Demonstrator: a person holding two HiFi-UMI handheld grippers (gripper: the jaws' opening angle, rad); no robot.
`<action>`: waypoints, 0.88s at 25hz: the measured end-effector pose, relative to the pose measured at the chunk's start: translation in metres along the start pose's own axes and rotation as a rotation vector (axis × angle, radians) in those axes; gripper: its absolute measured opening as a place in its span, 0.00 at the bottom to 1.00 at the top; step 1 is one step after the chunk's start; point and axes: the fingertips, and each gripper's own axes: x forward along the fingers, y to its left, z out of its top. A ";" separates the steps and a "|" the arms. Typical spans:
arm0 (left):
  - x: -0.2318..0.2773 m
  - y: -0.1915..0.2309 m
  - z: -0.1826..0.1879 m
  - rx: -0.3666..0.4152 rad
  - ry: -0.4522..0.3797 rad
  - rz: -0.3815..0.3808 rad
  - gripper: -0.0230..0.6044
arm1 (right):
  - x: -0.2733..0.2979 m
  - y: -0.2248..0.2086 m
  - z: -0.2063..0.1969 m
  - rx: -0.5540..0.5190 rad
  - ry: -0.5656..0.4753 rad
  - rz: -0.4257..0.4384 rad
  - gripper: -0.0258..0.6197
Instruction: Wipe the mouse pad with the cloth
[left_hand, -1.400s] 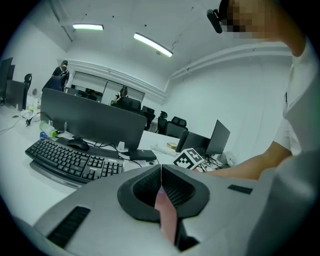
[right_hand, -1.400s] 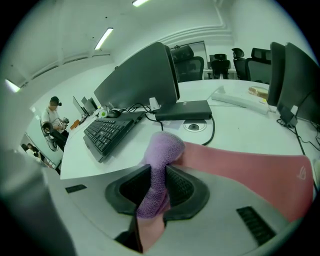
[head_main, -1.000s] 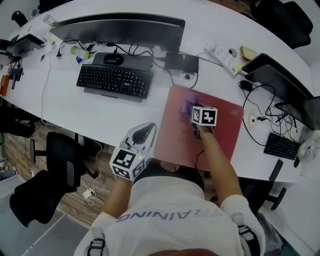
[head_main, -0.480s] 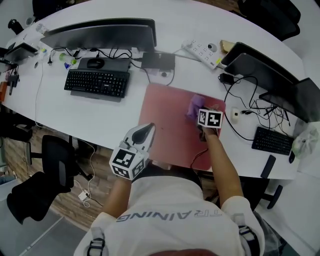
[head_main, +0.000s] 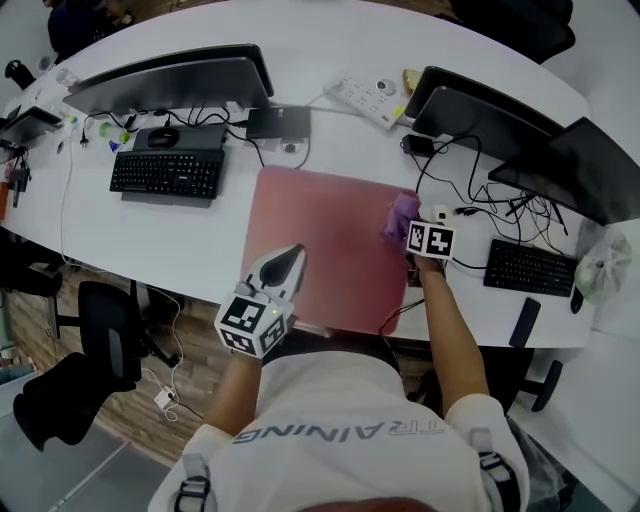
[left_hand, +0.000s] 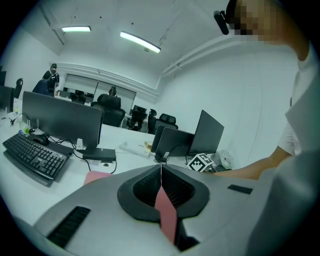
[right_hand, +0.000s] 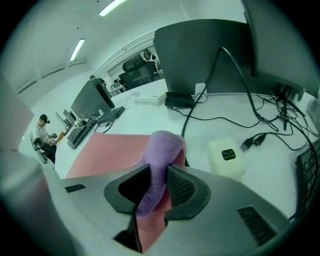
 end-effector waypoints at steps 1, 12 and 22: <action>0.001 -0.003 0.000 -0.001 0.000 0.002 0.09 | -0.002 -0.005 0.000 -0.005 -0.001 -0.005 0.22; -0.028 0.008 0.010 0.015 -0.024 0.040 0.09 | -0.062 0.027 0.022 -0.037 -0.209 0.044 0.21; -0.087 0.081 0.034 0.025 -0.067 0.053 0.09 | -0.114 0.213 0.056 -0.144 -0.354 0.225 0.21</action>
